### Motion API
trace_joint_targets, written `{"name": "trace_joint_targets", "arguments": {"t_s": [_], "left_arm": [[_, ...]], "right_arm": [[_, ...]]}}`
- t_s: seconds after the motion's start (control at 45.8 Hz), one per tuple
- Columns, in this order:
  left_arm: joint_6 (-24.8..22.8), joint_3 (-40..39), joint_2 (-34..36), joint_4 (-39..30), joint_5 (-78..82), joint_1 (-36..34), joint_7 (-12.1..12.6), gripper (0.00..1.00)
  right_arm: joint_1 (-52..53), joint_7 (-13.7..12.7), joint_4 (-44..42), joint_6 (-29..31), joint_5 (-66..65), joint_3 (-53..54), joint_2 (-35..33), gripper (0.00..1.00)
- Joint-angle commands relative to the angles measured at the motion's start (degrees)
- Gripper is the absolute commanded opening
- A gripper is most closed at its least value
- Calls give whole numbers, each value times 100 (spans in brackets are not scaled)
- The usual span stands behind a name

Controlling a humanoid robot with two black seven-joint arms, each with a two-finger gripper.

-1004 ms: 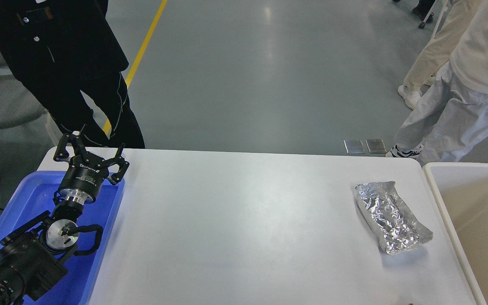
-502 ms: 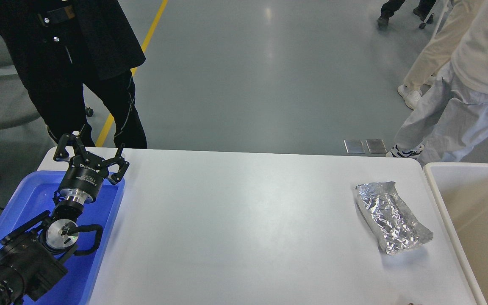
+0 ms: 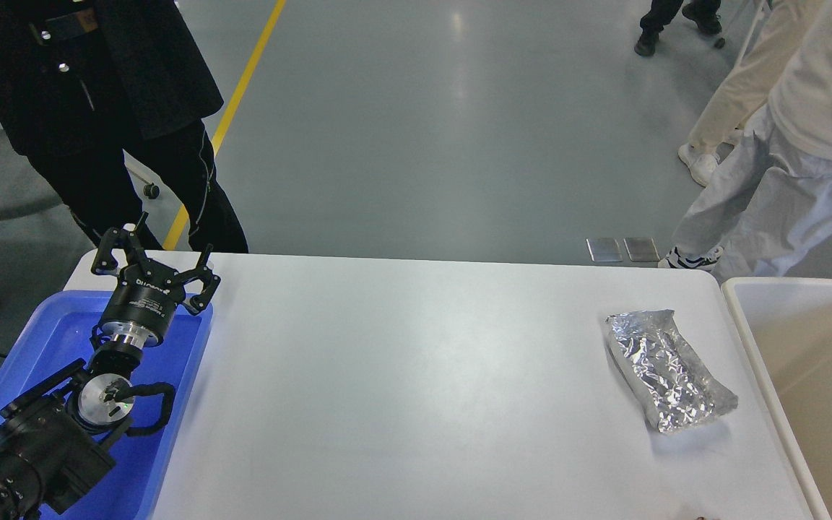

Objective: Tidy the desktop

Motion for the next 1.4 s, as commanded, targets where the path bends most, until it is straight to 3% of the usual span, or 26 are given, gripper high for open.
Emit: {"name": "trace_joint_targets", "arguments": {"t_s": [0.0,0.284,0.48,0.829,1.375], "left_arm": [[0,0,1,0,0,3,1,100],[0,0,1,0,0,-6,1,100],[0,0,-8,0,0,3,1,100],[0,0,-8,0,0,3,1,100],[0,0,1,0,0,-6,1,100]], "right_arm": [[-63,9,1008,792,6,1229,-238,100],[-731,44,1808,1812,-3,3242,69,100],[-1056,123,1738,2042,-82,3427,412,100],[-1557,1406,1694,2050,-627,2900,1089,100],[-1681,1415,1140,2033,-583,2425,1432,100]]}}
